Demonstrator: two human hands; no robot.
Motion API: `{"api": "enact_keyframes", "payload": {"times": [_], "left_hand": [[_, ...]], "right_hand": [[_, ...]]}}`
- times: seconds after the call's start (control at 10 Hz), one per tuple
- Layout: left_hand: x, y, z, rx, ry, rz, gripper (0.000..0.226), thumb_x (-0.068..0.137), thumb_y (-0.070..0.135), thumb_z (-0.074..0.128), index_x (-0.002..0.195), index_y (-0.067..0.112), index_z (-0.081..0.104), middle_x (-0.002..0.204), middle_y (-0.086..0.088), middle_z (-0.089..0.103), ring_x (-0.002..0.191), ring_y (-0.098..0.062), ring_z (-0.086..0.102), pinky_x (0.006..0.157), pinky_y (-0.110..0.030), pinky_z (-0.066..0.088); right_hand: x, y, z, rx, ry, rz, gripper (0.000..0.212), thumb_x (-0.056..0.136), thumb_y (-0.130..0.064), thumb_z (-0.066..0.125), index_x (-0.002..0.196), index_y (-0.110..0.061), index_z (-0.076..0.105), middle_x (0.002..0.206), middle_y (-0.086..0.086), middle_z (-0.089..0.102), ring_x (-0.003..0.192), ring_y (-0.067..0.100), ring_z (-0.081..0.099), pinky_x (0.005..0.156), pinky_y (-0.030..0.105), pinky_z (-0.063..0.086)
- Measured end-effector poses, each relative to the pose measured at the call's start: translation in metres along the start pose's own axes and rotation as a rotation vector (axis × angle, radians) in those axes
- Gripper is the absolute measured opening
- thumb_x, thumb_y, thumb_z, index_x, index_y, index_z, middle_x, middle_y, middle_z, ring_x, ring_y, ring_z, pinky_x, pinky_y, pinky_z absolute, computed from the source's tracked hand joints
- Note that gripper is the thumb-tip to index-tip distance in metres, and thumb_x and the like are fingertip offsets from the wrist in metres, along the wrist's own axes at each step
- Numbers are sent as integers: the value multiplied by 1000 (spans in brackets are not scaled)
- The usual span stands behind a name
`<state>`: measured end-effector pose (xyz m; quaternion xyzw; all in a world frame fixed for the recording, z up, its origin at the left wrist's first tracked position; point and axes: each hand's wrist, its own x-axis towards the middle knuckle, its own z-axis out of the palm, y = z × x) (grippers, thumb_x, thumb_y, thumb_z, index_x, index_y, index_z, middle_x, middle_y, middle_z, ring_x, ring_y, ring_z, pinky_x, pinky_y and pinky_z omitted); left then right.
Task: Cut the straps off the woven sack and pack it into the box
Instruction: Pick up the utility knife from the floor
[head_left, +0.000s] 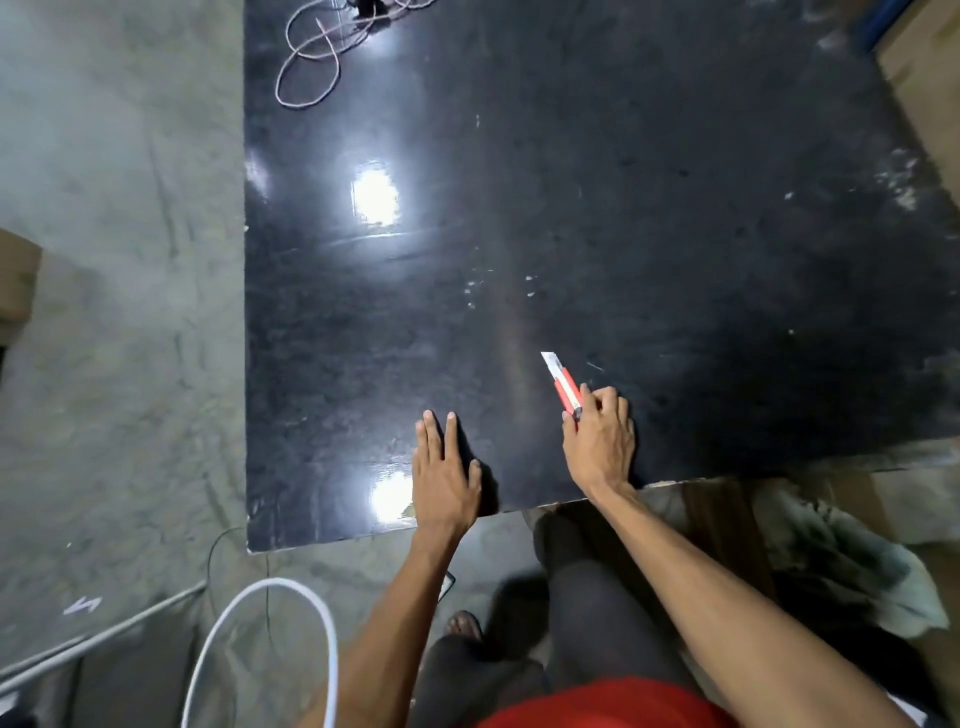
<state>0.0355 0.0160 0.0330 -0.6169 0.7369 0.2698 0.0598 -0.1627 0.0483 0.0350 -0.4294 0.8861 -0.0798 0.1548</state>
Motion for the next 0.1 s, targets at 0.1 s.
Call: {"api": "enact_keyframes", "payload": {"times": [0.1], "left_hand": [[-5,-2,-2,-27,-3,13,72,102,30,47,163,14,10,170,-15,-4,158,-30,-5,128,-39,8]], "right_hand": [[-6,-4,1,-10,3,38,57,91,-38,59,141,-12,48,124,9,54,113,28,51,89,42,47]]}}
